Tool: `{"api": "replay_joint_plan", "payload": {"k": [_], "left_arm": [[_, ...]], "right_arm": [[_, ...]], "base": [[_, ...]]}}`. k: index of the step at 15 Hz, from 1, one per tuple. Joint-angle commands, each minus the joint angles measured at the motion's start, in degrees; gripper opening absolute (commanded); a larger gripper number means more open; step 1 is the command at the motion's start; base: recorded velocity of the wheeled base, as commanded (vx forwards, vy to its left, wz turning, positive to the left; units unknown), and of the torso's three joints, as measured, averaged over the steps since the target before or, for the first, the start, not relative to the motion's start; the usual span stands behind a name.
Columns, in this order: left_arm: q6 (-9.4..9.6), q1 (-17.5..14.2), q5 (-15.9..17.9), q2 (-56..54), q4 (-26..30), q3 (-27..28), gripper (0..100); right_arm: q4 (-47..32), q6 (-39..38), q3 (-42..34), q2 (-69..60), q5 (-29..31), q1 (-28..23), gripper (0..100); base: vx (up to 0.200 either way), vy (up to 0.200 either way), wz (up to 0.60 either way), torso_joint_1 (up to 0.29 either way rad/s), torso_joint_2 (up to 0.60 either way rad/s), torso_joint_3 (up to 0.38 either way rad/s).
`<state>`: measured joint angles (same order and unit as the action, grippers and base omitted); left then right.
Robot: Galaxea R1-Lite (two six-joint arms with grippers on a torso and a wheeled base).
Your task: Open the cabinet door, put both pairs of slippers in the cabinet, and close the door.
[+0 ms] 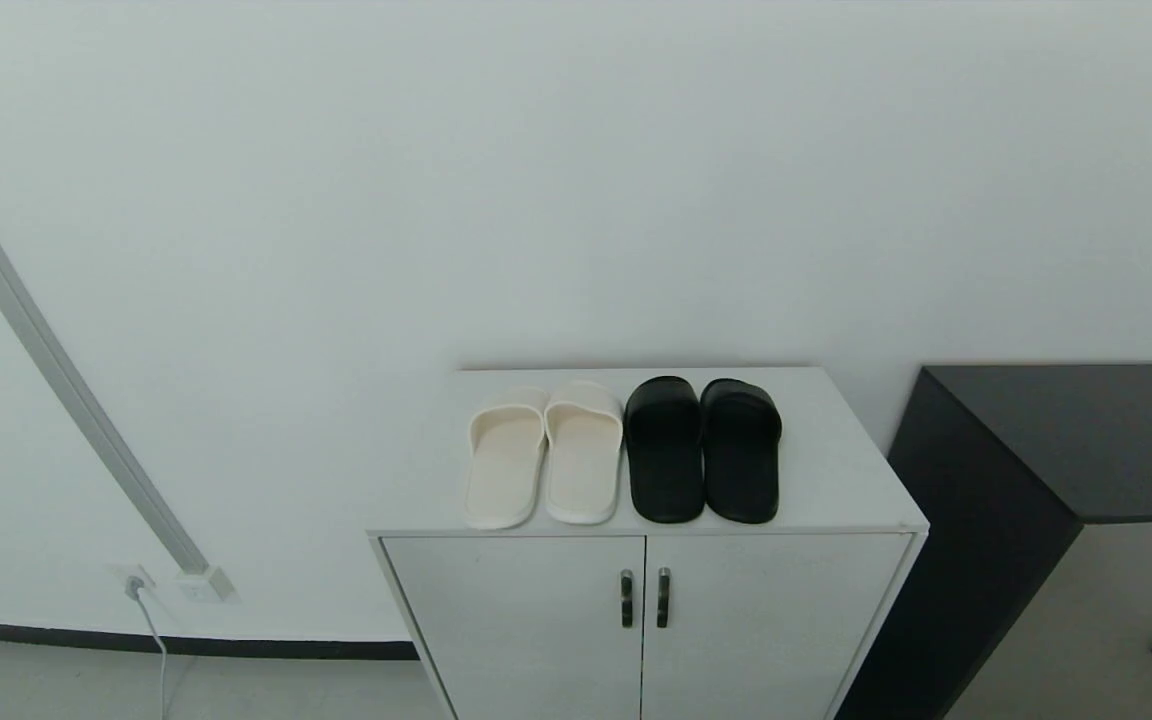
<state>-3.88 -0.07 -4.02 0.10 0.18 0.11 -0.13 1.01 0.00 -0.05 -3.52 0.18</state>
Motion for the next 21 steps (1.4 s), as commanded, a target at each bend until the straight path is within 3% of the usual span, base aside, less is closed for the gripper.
{"api": "replay_joint_plan", "payload": {"k": [1,8,10,11,13,14,17,21], "left_arm": [[-0.08,0.0,0.0,0.0,0.0,0.1,0],[-0.17,0.0,0.0,0.0,0.0,0.1,0],[-0.17,0.0,0.0,0.0,0.0,0.1,0],[-0.08,0.0,0.0,0.0,0.0,0.0,0],[-0.17,0.0,0.0,0.0,0.0,0.1,0],[-0.17,0.0,0.1,0.0,0.0,0.1,0],[-0.17,0.0,0.0,0.0,0.0,0.1,0],[-0.17,0.0,0.0,0.0,0.0,0.1,0]], "right_arm": [[0.0,0.0,0.0,0.1,0.0,0.0,100],[0.0,0.7,0.3,0.0,0.4,0.0,100],[-2.2,-5.6,13.9,6.3,0.0,1.7,100],[-4.8,-8.9,15.7,14.8,-0.6,4.8,100],[1.1,-8.7,12.5,25.3,-0.7,9.8,100],[9.8,-9.4,10.8,35.1,-0.7,12.2,100],[27.5,-10.3,10.8,53.7,-0.6,13.0,100],[32.5,-10.5,18.2,68.0,0.9,17.7,100]], "base": [[0.000,0.000,0.00,0.000,0.00,0.000],[0.000,0.000,0.00,0.000,0.00,0.000],[0.000,0.000,0.00,0.000,0.00,0.000],[0.000,0.000,0.00,0.000,0.00,0.000],[0.000,0.000,0.00,0.000,0.00,0.000],[0.000,0.000,0.00,0.000,0.00,0.000],[0.000,0.000,0.00,0.000,0.00,0.000],[0.000,0.000,0.00,0.000,0.00,0.000]]}}
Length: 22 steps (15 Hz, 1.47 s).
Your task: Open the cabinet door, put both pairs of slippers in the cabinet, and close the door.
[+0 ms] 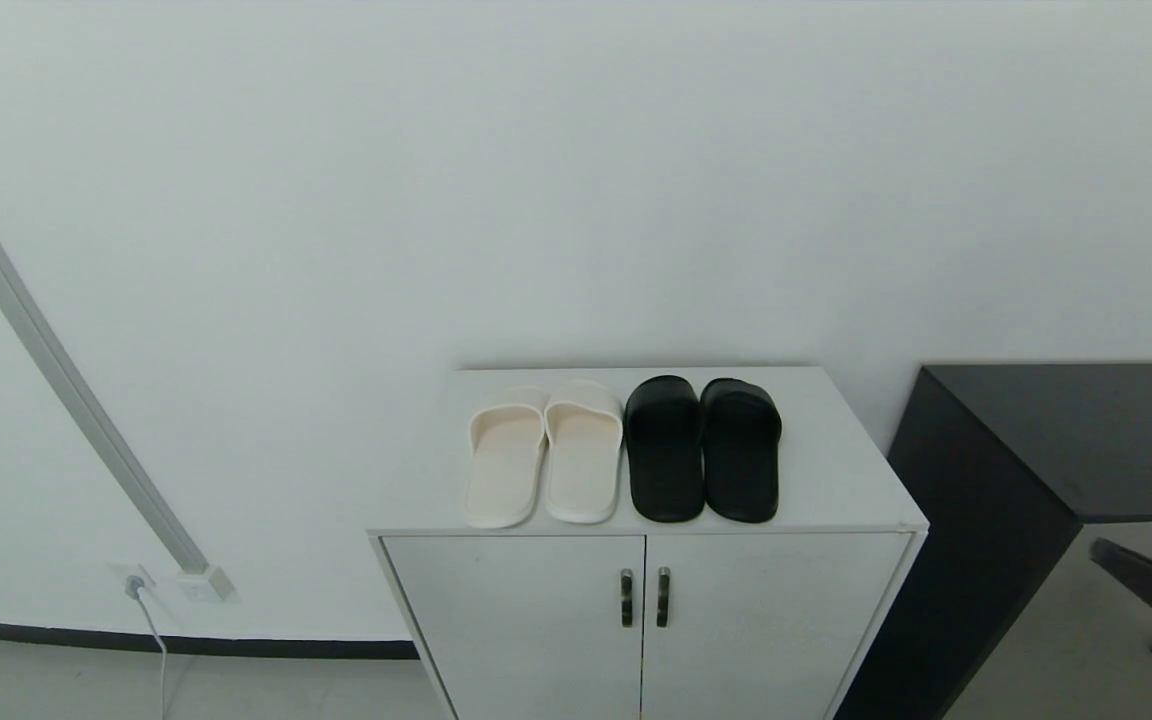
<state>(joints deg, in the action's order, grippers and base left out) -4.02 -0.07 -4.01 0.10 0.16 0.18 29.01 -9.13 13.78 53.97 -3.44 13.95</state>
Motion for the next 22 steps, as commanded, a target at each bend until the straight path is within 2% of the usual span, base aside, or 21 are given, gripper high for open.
{"api": "replay_joint_plan", "payload": {"k": [1,2,3,5,8,10,16,22], "left_arm": [[-0.02,0.0,0.0,0.0,0.0,0.0,0],[-0.02,0.0,0.0,0.0,0.0,0.0,0],[-0.02,0.0,0.0,0.0,0.0,0.0,0],[-0.02,0.0,0.1,0.0,0.0,0.0,0],[-0.02,0.0,0.1,0.0,0.0,0.0,0],[-0.02,0.0,0.1,0.0,0.0,0.0,0],[-0.02,0.0,0.1,0.0,0.0,0.0,0],[-0.02,0.0,0.2,0.0,0.0,0.0,0]], "right_arm": [[3.4,-0.7,7.1,17.2,3.1,6.4,100],[3.9,-0.8,8.8,19.6,5.1,8.0,100],[7.5,-0.8,11.4,24.2,9.2,12.9,100],[12.7,-0.8,16.2,33.1,17.4,19.5,100],[16.3,-3.6,27.2,46.0,28.9,25.9,100],[16.2,-3.6,32.5,50.8,31.7,28.2,100],[15.6,-3.3,44.1,62.6,38.4,28.8,100],[13.9,-3.3,52.5,71.7,39.0,26.4,100]], "base": [[0.000,0.000,0.00,0.000,0.00,0.000],[0.000,0.000,0.00,0.000,0.00,0.000],[0.000,0.000,0.00,0.000,0.00,0.000],[0.000,0.000,0.00,0.000,0.00,0.000],[0.000,0.000,0.00,0.000,0.00,0.000],[0.000,0.000,0.00,0.000,0.00,0.000],[0.000,0.000,0.00,0.000,0.00,0.000],[0.000,0.000,0.00,0.000,0.00,0.000]]}}
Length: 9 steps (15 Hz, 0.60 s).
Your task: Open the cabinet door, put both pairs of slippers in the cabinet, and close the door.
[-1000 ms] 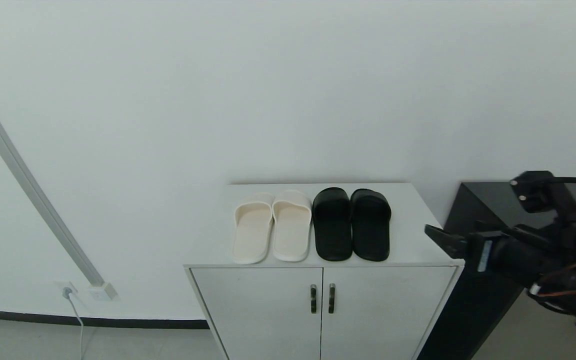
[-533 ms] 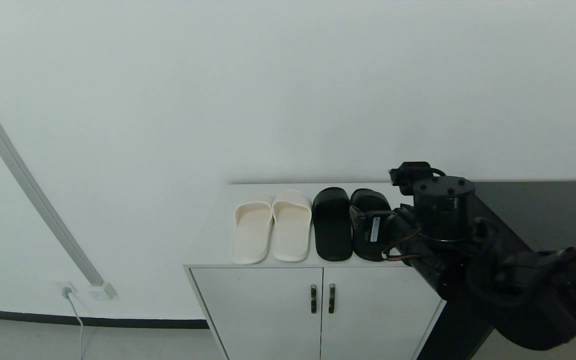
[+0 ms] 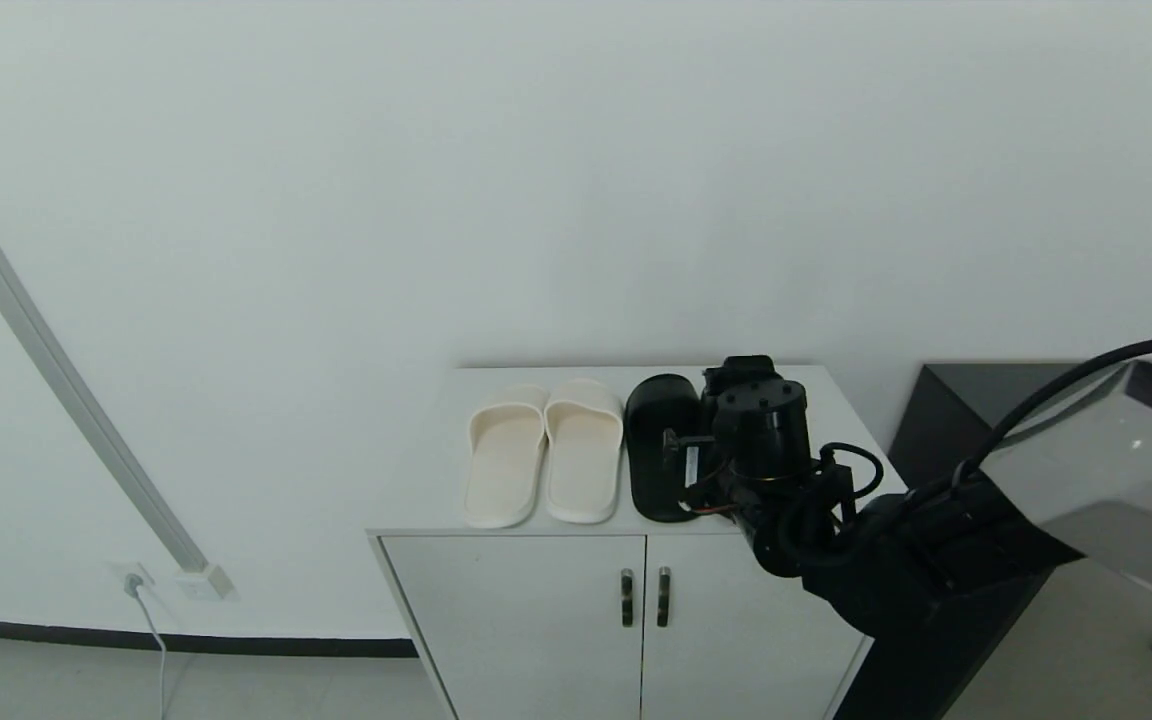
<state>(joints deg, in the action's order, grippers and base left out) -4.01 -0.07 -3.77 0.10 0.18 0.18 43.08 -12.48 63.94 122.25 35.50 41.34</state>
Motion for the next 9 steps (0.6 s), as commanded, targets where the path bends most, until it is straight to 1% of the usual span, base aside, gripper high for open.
{"api": "replay_joint_plan", "payload": {"k": [1,2,6,9], "left_arm": [[-0.03,0.0,0.0,0.0,0.0,0.0,0],[-0.03,0.0,0.0,0.0,0.0,0.0,0],[-0.03,0.0,-0.1,0.0,0.0,0.0,0],[-0.03,0.0,0.0,0.0,0.0,0.0,0]], "right_arm": [[-1.3,0.0,4.1,4.7,0.0,-1.3,100],[-2.7,0.0,6.3,6.3,0.0,-2.0,100],[-3.3,0.0,12.8,11.2,0.0,-3.5,100],[-6.4,0.1,17.3,12.8,0.0,-4.8,100]], "base": [[0.000,0.000,0.00,0.000,0.00,0.000],[0.000,0.000,0.00,0.000,0.00,0.000],[0.000,0.000,0.00,0.000,0.00,0.000],[0.000,0.000,0.00,0.000,0.00,0.000]]}}
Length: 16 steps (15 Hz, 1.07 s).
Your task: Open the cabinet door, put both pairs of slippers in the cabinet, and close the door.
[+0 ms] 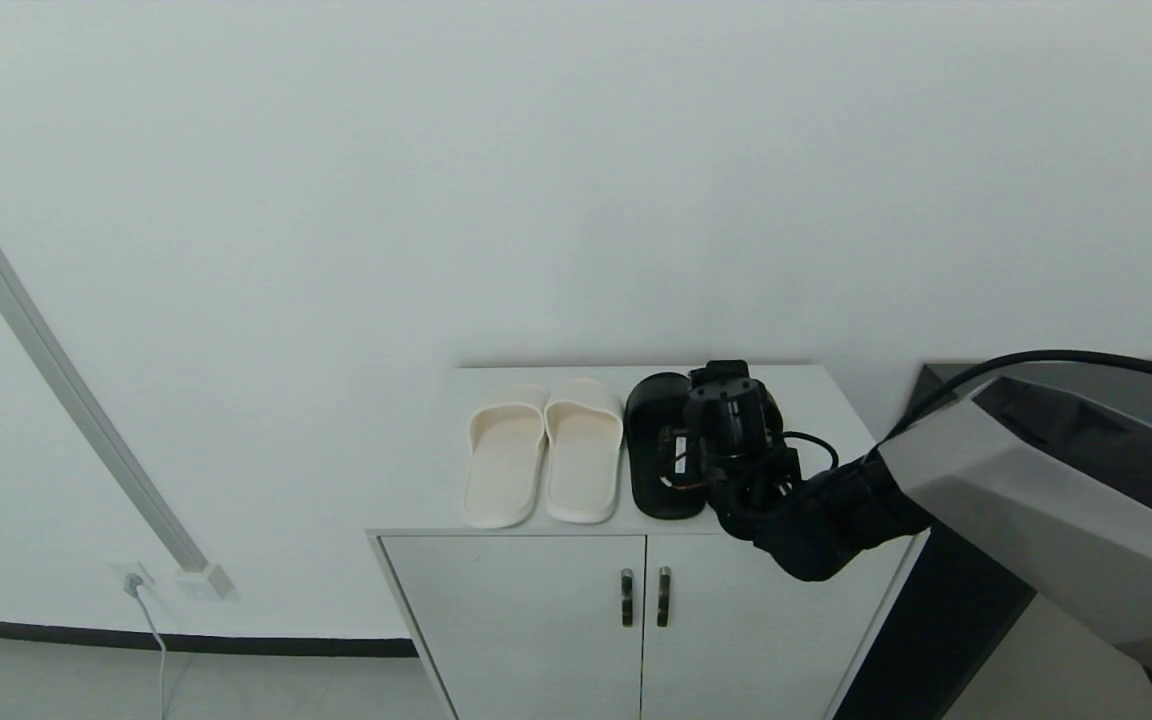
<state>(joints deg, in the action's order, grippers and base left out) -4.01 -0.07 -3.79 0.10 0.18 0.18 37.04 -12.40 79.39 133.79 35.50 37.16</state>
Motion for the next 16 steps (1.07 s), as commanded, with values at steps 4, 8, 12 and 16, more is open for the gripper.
{"api": "replay_joint_plan", "payload": {"k": [4,8,12,16], "left_arm": [[-0.03,0.0,0.0,0.0,0.0,0.0,0],[-0.03,0.0,-0.1,0.0,0.0,0.0,0],[-0.03,0.0,-0.1,0.0,0.0,0.0,0],[-0.03,0.0,0.0,0.0,0.0,0.0,0]], "right_arm": [[-4.8,0.0,9.7,3.6,0.0,-2.1,100],[-9.2,0.0,16.9,7.5,0.0,-2.8,100],[-9.3,0.1,21.2,10.3,0.0,-3.3,100],[-10.1,0.2,22.9,10.7,0.1,-3.6,0]], "base": [[0.000,0.000,0.00,0.000,0.00,0.000],[0.000,0.000,0.00,0.000,0.00,0.000],[0.000,0.000,0.00,0.000,0.00,0.000],[0.000,0.000,0.00,0.000,0.00,0.000]]}}
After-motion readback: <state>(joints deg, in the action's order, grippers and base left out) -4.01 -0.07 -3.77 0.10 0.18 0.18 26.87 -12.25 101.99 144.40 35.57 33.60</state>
